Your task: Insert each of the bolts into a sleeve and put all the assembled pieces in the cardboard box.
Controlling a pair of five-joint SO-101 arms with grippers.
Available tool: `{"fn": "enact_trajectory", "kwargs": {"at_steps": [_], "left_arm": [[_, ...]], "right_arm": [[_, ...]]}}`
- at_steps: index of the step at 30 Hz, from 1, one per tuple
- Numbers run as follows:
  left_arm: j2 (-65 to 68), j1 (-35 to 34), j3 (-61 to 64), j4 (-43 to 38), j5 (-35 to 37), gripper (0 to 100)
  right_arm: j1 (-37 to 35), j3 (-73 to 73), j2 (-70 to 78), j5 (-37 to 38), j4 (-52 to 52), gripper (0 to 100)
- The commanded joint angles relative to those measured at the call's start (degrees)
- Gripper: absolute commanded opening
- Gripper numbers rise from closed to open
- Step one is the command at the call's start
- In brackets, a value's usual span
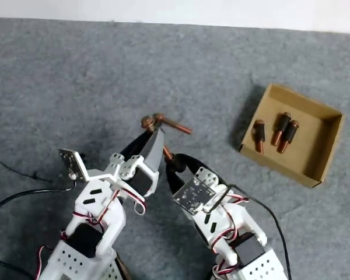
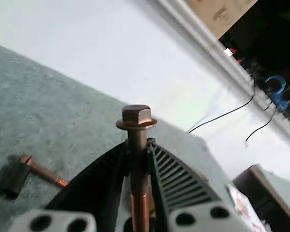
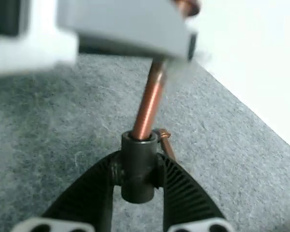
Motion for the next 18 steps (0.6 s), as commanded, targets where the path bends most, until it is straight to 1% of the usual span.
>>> {"fn": "enact_trajectory", "kwargs": {"at_steps": [1, 13, 15, 18], "left_arm": [[-1.5, 0.1, 1.1, 1.5, -0.4, 0], [-1.5, 0.3, 1.1, 9.1, -0.4, 0], [-1.5, 1.6, 1.1, 10.1, -0.6, 0], [-1.8, 5.8, 1.1, 12.8, -5.5, 0]], "right_arm": [[-0.5, 7.7, -0.9, 0.6, -1.6, 0.5], [-0.3, 7.7, -0.9, 0.5, -1.6, 0.5], [0.3, 7.7, -0.9, 0.4, -1.7, 0.5], [2.1, 8.0, -0.9, 0.2, -3.4, 0.5]]}}
